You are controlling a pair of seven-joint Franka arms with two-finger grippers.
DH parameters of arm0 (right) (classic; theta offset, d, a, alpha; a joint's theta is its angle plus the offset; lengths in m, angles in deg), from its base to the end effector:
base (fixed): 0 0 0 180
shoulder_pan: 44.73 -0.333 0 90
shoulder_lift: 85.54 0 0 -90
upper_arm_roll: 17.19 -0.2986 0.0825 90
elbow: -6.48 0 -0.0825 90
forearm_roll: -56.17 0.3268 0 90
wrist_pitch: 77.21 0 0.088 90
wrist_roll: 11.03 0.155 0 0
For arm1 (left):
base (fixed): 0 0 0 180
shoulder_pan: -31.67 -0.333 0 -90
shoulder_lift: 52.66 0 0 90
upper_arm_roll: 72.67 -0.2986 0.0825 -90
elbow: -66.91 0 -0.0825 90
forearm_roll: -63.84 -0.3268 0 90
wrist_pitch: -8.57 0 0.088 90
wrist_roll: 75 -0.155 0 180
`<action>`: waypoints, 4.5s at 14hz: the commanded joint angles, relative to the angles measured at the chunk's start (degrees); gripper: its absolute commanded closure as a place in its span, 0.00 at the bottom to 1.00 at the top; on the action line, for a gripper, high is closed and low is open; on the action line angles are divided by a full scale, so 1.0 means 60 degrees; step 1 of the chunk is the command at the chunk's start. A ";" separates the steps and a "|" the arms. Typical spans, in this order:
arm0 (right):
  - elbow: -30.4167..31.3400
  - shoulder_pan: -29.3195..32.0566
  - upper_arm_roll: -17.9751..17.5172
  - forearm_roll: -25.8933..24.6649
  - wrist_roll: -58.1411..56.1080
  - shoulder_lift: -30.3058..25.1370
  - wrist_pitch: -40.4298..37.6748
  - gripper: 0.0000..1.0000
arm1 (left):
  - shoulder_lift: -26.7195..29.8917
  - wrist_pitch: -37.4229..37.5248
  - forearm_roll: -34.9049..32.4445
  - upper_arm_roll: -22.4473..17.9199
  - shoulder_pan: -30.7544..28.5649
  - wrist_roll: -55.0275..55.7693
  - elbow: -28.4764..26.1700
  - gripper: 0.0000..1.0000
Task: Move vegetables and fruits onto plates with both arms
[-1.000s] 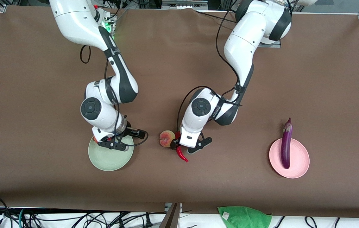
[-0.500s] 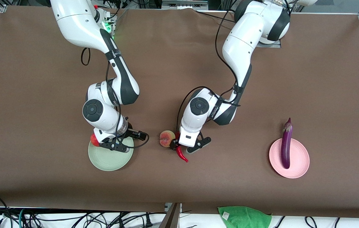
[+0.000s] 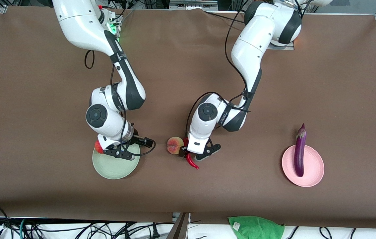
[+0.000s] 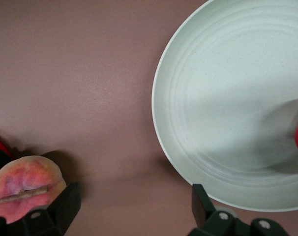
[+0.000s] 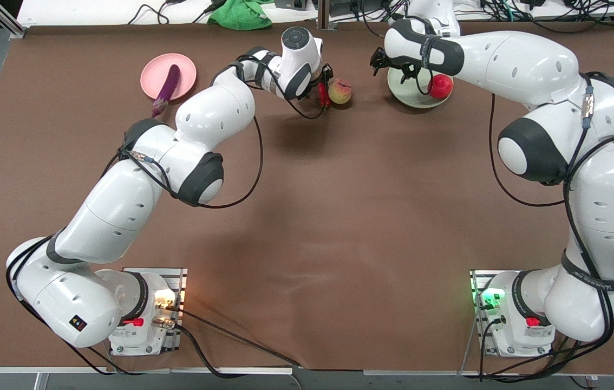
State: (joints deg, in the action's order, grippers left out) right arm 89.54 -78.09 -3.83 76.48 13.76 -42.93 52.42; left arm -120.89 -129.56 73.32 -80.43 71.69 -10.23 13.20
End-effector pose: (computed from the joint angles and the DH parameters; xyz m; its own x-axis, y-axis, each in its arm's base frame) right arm 0.6199 0.2762 0.2350 0.9729 -0.2304 0.0200 -0.2245 -0.9617 -0.1574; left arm 0.6146 -0.4431 0.1435 0.8281 0.5500 0.1083 0.5091 -0.8187 0.2656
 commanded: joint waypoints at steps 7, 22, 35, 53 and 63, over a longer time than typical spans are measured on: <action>-0.0221 -0.0021 -0.0043 0.0160 0.0116 0.0106 -0.0028 0.00 | 0.0179 0.0461 -0.0277 -0.0261 -0.0077 -0.0027 0.0016 1.00; -0.1875 -0.1030 -0.0834 0.0131 0.2446 0.2185 0.2754 0.00 | 0.1880 0.4623 0.0953 -0.0275 -0.5232 -1.0627 -0.0466 1.00; -0.2315 -0.0171 -0.0555 -0.0602 0.1030 0.1427 0.0212 0.96 | 0.1894 0.4565 0.2168 -0.0642 -0.6421 -1.4135 -0.1214 0.11; -0.1906 0.1825 -0.0395 -0.0630 -0.2887 -0.0799 -0.3702 0.00 | 0.7735 0.8403 -0.0597 -0.0452 -0.5747 -1.2231 -0.2369 0.00; -0.1264 0.1825 0.0499 -0.2315 -0.3765 -0.4211 -0.7923 0.00 | 0.9761 0.8652 -0.1844 0.1951 -0.7094 -1.0399 -0.4847 0.00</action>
State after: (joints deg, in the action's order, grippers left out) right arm 77.24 -66.98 -0.46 63.97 -7.80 -63.55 5.66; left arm -64.29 -77.45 64.02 -70.56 30.71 -73.42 -13.46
